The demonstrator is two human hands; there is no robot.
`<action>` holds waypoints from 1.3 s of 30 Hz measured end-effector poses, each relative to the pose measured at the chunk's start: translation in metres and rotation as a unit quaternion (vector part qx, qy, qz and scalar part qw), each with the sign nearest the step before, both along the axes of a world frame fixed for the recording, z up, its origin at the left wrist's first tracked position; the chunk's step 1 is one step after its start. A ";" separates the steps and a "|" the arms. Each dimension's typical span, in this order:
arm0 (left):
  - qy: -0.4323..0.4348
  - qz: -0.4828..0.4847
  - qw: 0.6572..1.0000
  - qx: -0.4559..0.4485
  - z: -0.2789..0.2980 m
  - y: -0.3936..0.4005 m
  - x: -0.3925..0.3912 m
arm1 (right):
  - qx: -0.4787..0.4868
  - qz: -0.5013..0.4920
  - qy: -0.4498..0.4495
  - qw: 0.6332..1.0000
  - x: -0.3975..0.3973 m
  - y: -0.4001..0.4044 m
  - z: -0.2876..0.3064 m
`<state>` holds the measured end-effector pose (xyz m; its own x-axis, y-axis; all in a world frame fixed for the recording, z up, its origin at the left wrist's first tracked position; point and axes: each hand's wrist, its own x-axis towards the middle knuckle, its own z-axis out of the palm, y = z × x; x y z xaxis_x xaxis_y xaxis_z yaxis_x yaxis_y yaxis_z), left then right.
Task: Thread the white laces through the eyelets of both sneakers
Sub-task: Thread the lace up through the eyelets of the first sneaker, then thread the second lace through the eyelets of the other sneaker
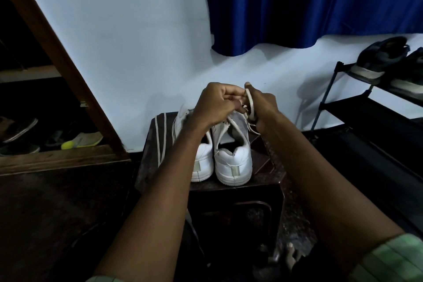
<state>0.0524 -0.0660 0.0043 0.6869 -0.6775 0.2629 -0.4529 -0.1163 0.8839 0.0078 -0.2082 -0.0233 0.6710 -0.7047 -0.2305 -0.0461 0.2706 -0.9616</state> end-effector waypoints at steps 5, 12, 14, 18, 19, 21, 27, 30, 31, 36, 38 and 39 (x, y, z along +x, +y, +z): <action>-0.034 0.081 0.996 0.002 -0.003 -0.006 0.006 | 0.034 -0.088 -0.029 0.995 -0.001 -0.027 -0.019; -0.060 0.092 0.994 0.024 -0.010 -0.015 0.010 | -0.341 0.013 0.078 0.937 0.022 -0.028 -0.049; -0.054 0.092 0.994 0.025 -0.010 -0.014 0.011 | -0.420 0.044 0.097 0.901 0.022 -0.026 -0.059; -0.040 0.090 0.995 0.028 -0.011 -0.013 0.011 | -0.503 0.125 0.182 0.836 0.018 -0.026 -0.056; -0.036 0.086 0.995 0.029 -0.012 -0.013 0.011 | -0.491 0.144 0.211 0.833 0.015 -0.026 -0.054; -0.034 0.080 0.996 0.035 -0.012 -0.013 0.012 | -0.470 0.168 0.238 0.833 0.008 -0.028 -0.055; -0.035 0.074 0.995 0.049 -0.016 -0.015 0.011 | -0.553 0.179 0.179 0.794 -0.002 -0.036 -0.077; -0.039 0.078 0.995 0.039 -0.016 -0.017 0.012 | -0.585 0.154 0.174 0.777 -0.008 -0.041 -0.080; -0.039 0.080 0.995 0.037 -0.017 -0.017 0.012 | -0.592 0.138 0.186 0.772 -0.011 -0.040 -0.077; -0.061 0.071 0.995 0.037 -0.017 -0.013 0.010 | -0.556 0.049 0.271 0.784 -0.021 -0.040 -0.058; -0.080 0.040 0.995 0.053 -0.018 -0.012 0.010 | -0.434 0.035 0.198 0.878 -0.026 -0.040 -0.042; -0.082 0.016 0.995 0.053 -0.020 -0.011 0.011 | -0.319 0.034 0.121 0.939 -0.027 -0.038 -0.032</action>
